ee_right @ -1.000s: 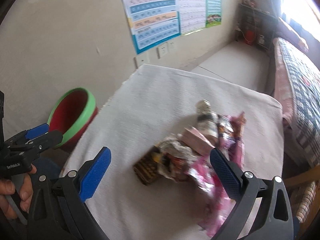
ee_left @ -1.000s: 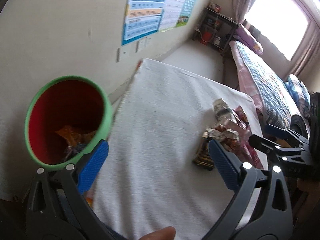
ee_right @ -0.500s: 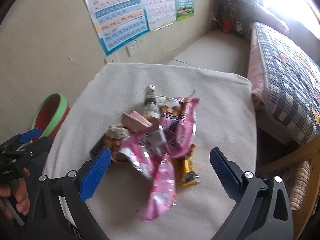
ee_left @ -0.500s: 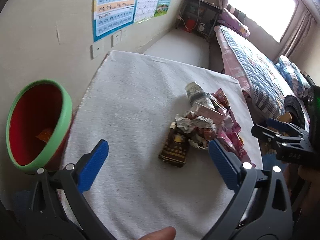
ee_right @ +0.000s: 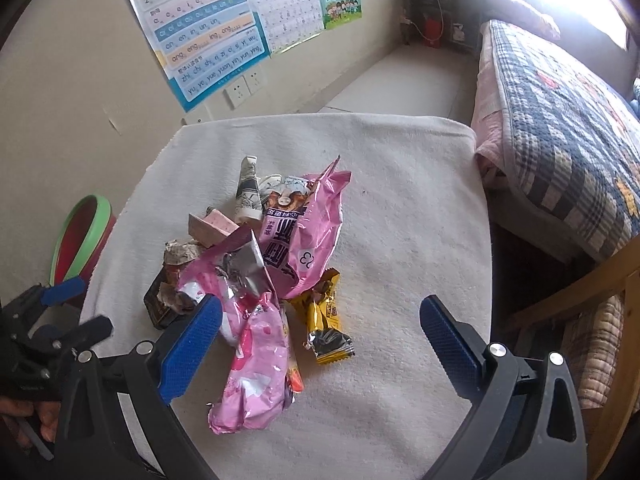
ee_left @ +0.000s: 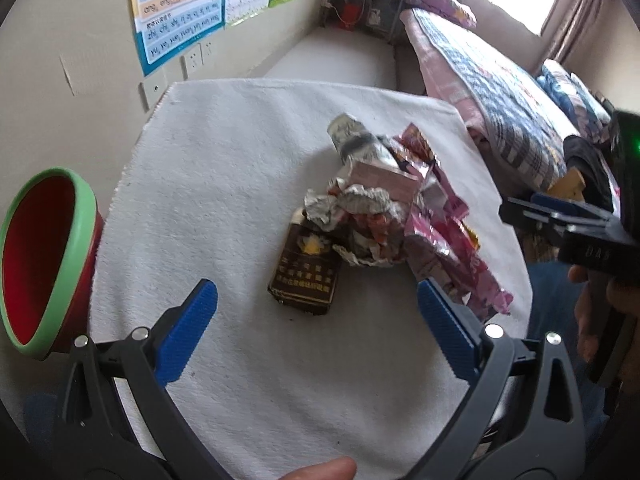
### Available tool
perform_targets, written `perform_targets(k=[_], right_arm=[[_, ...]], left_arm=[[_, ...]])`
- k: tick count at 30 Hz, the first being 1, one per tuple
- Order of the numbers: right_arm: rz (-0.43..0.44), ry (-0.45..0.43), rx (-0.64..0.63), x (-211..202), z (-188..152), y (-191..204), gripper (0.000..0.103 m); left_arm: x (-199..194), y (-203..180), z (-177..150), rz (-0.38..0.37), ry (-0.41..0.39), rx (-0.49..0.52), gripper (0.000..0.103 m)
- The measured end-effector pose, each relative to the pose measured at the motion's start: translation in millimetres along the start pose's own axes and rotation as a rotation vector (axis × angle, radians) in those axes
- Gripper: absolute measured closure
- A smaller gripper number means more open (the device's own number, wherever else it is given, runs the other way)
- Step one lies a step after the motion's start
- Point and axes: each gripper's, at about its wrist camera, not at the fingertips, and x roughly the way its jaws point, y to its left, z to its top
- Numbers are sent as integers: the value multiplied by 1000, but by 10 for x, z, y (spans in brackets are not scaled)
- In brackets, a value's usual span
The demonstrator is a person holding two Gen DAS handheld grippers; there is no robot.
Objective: Collect trash
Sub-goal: 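Move both tools back over the remaining wrappers on the table, then grasp the brown cigarette box with left tool while right tool grasps the pink bag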
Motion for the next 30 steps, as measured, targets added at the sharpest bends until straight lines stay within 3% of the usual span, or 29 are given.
perform_targets(k=[30], right_arm=[[35,114,90,789,277,-208,7]], left_arm=[[688,99,16,31,104,44,5]])
